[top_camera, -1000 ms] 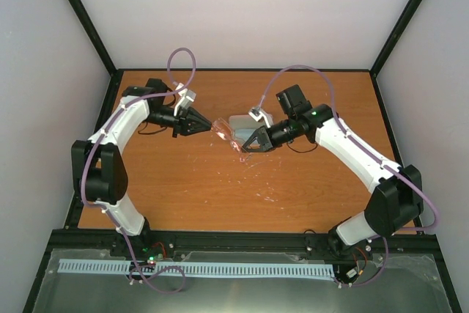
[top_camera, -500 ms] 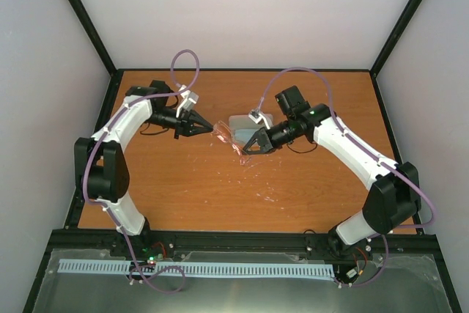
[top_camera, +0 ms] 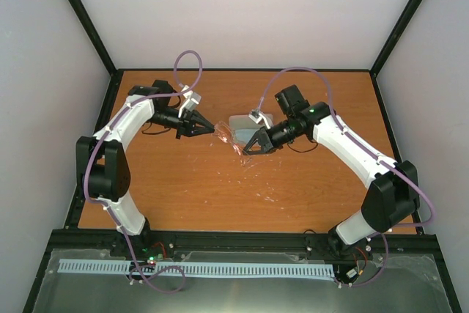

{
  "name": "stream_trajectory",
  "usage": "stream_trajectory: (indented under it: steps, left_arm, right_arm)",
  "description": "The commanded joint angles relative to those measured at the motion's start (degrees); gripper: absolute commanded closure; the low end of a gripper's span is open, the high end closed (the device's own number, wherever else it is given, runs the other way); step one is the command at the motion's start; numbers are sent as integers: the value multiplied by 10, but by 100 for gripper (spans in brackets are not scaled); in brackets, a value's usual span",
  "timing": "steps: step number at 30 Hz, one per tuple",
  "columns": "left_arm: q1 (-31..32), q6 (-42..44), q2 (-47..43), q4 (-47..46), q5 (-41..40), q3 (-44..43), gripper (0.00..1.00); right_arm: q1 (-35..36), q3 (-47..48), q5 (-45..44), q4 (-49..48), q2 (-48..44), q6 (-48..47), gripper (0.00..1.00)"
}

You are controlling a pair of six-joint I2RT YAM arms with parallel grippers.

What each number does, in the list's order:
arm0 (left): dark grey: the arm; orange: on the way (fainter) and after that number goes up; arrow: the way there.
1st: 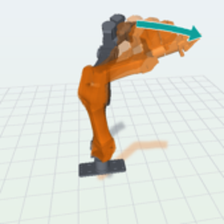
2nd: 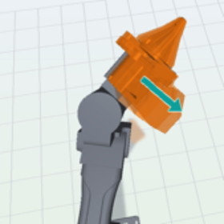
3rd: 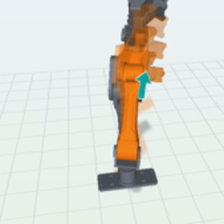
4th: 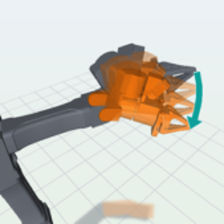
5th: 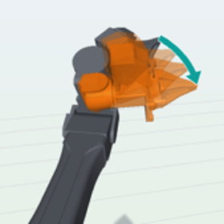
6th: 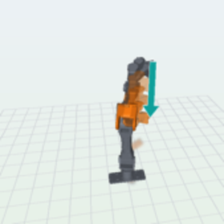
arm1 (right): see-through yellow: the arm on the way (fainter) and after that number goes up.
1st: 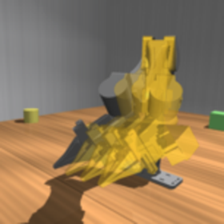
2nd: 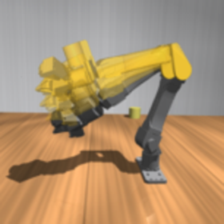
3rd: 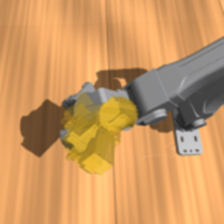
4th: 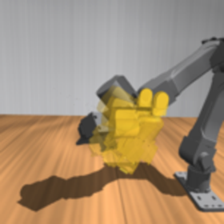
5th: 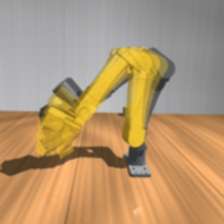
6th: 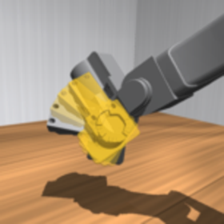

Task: Organize the sunglasses
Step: Adjust the sunglasses.

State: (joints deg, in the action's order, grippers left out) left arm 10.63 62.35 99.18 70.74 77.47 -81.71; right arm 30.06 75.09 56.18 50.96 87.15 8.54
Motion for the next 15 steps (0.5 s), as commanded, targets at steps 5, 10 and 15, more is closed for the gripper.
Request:
stream_trajectory:
  steps: [5, 10, 15]
  left_arm:
    - [29, 5, 4, 5, 25, -15, 99]
    - [29, -9, 2, 0, 24, -13, 99]
    - [29, -17, -1, 1, 24, -10, 99]
  right_arm:
    - [4, 21, 4, -81, 13, 9, 97]
    - [4, 18, -23, -94, 14, 23, 92]
    - [0, -4, -29, -128, 5, 47, 93]
